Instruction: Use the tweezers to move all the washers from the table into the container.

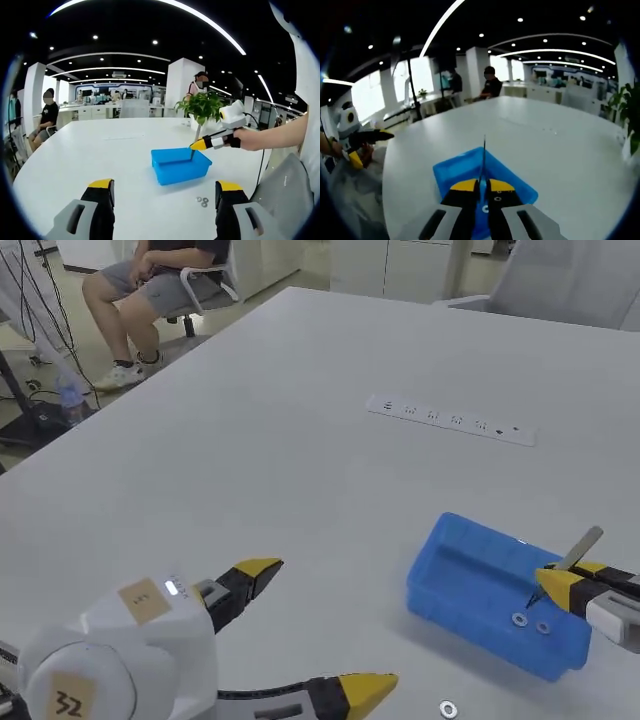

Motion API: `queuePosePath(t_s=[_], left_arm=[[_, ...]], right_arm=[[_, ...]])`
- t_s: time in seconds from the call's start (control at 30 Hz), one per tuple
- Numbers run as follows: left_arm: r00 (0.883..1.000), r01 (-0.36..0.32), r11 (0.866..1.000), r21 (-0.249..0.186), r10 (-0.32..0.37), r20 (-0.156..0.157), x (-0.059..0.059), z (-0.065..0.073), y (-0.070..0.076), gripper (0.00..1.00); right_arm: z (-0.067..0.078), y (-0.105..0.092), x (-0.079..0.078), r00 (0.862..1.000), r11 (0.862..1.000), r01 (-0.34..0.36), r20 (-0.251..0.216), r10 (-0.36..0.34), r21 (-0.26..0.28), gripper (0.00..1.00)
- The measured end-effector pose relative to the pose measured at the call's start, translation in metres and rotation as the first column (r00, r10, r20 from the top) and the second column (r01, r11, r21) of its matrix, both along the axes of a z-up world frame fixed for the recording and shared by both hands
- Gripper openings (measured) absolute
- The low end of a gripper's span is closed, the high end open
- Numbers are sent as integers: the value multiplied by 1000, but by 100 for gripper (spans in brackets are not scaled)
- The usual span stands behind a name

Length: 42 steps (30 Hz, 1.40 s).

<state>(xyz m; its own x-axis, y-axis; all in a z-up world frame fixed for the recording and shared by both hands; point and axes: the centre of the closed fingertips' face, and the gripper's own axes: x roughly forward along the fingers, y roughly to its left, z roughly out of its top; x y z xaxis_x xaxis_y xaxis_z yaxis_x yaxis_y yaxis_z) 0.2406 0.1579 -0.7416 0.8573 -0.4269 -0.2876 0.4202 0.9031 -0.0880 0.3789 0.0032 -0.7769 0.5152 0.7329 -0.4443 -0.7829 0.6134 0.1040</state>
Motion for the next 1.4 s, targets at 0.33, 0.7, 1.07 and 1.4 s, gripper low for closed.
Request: queuePosePath(t_s=[0.33,0.7,1.07,1.4], left_arm=[[1000,6,1000,3,-6,0,-1,1,-2,83],[1000,12,1000,1,-12,2,-2,2,-4,82],[1000,13,1000,2,-13,4,-2,2,-3,82],[1000,21,1000,17,-21,-6,-3,-1,-3,81]], right_arm=[[24,12,-23,999,998,-43,24,42,40,4],[30,26,-57,995,992,-103,1,103,67,4],[4,31,-82,987,989,-135,-81,140,66,4],[-22,35,-98,974,985,-159,-153,167,59,4]])
